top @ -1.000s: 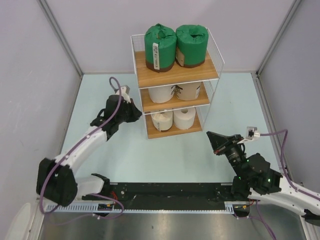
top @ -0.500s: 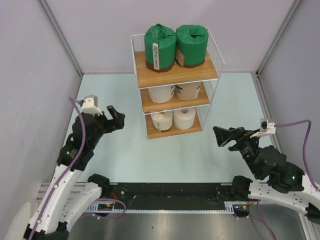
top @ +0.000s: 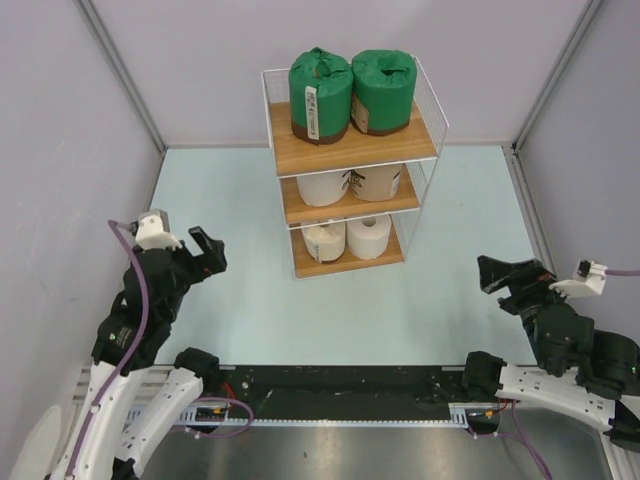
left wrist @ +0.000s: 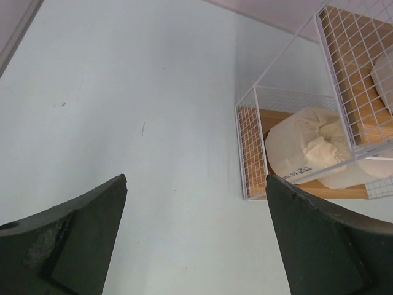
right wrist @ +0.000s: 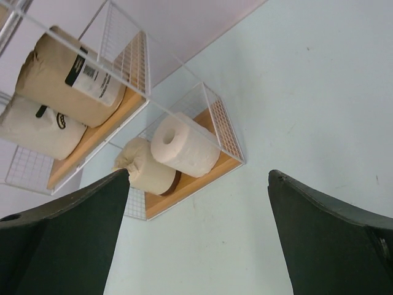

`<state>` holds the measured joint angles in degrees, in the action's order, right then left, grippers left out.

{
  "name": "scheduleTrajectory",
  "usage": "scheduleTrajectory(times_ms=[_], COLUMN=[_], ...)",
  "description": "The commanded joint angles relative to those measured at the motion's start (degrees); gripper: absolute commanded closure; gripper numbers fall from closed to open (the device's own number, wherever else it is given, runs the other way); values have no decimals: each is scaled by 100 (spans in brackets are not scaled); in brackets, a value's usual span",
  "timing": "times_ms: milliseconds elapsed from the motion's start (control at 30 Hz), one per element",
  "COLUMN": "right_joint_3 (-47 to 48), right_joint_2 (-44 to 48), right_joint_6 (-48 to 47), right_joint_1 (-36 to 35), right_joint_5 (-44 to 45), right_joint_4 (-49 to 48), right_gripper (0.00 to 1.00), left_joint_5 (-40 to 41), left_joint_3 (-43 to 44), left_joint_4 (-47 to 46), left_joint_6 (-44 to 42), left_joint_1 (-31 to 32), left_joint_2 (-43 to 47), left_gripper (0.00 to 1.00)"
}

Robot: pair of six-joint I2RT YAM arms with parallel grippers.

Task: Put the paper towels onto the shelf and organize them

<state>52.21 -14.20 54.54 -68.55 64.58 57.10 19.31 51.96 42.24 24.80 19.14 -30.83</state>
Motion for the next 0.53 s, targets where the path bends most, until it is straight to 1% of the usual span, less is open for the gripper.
scheduleTrajectory(times_ms=[0, 167, 500], right_joint_3=[150, 158, 158], right_joint_2=[531, 813, 725], right_joint_6=[584, 557, 593], right_joint_1=[-26, 9, 44], right_joint_5=[407, 284, 248], right_joint_4=[758, 846, 820], right_gripper=[0, 0, 0], left_joint_5=[258, 284, 161], left_joint_3=[-63, -116, -187], left_joint_4=[127, 144, 39], left_joint_6=[-10, 69, 43], left_joint_1=[-24, -24, -24], left_joint_2=[244, 341, 578], left_gripper=[0, 0, 0])
